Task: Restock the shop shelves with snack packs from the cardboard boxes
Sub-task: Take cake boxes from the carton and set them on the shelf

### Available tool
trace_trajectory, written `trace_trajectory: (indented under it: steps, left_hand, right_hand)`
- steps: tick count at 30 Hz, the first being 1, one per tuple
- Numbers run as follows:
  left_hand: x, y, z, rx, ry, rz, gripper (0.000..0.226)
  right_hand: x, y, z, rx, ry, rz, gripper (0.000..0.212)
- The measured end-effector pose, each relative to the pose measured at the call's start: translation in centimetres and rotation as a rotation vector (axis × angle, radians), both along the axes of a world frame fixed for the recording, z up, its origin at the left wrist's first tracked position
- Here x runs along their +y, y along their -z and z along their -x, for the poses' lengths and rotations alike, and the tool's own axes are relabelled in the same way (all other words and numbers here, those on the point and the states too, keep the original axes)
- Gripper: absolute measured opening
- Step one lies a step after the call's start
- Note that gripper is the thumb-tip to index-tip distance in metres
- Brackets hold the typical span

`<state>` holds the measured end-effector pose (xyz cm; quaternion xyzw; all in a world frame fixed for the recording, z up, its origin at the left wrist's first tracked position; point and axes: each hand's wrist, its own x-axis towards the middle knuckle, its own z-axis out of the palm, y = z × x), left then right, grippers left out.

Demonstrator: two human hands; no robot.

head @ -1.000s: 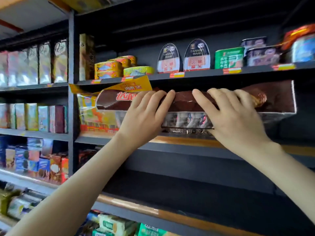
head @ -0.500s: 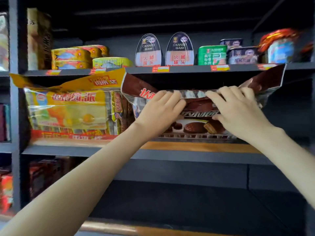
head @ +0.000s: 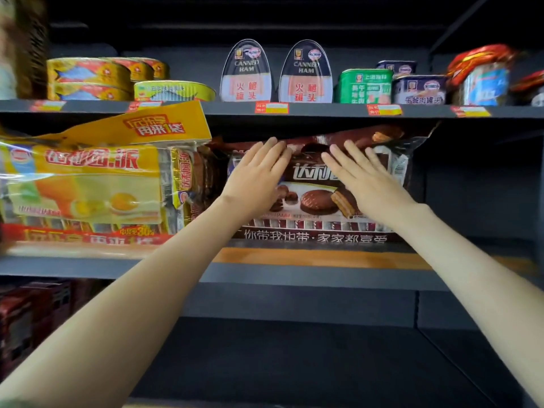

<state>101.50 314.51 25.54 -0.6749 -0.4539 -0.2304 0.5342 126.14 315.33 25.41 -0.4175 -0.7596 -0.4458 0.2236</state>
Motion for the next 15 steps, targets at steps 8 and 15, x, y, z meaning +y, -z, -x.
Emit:
trace_trajectory:
  steps: [8,15]
  left_hand:
    - [2.3,0.4,1.7,-0.001,-0.174,0.332,0.115]
    - [3.1,0.8,1.2,-0.054,-0.263,0.274,0.124]
  right_hand:
    - [2.3,-0.5,-1.1,0.069,0.189,0.298,0.134]
    - [2.1,0.8,-0.8,0.408,0.13,0.385,0.136]
